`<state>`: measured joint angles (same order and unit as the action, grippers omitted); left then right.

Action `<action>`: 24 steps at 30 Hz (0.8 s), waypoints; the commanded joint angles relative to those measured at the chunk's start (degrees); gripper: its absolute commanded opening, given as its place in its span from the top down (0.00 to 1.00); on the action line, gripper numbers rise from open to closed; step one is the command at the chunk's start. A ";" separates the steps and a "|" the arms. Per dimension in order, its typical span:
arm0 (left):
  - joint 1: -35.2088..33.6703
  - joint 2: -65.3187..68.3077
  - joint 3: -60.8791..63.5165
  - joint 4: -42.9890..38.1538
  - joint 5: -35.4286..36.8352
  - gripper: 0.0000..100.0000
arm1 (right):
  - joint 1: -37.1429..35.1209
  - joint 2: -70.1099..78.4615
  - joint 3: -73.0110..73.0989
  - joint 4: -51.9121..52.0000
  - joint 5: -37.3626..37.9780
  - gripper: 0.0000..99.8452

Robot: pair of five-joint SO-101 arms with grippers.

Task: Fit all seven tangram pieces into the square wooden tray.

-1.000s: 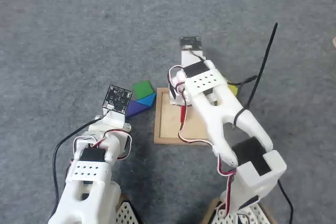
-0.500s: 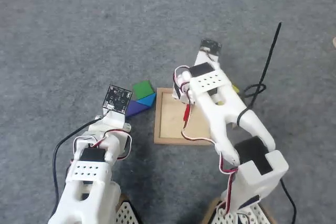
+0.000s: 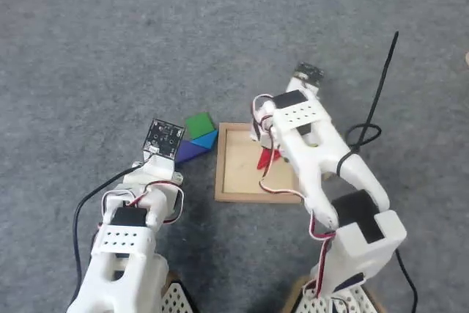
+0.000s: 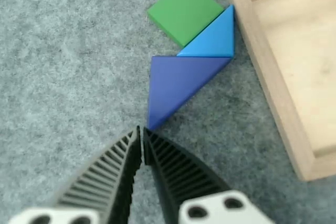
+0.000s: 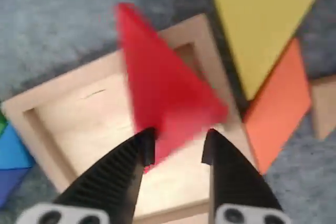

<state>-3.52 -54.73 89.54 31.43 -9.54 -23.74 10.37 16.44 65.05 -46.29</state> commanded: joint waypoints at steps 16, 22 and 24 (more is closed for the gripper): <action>0.00 0.09 -2.42 -0.88 0.09 0.99 | -6.64 -0.92 5.10 -11.74 5.63 0.91; 0.00 0.09 -2.42 -0.88 0.09 0.99 | -9.10 -1.98 5.19 -10.07 7.03 0.91; 0.00 0.09 -2.42 -0.88 0.09 0.99 | -9.19 -4.09 6.15 -9.98 7.21 0.91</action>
<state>-3.52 -54.73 89.54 31.43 -9.54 -32.09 9.93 21.36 54.15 -40.22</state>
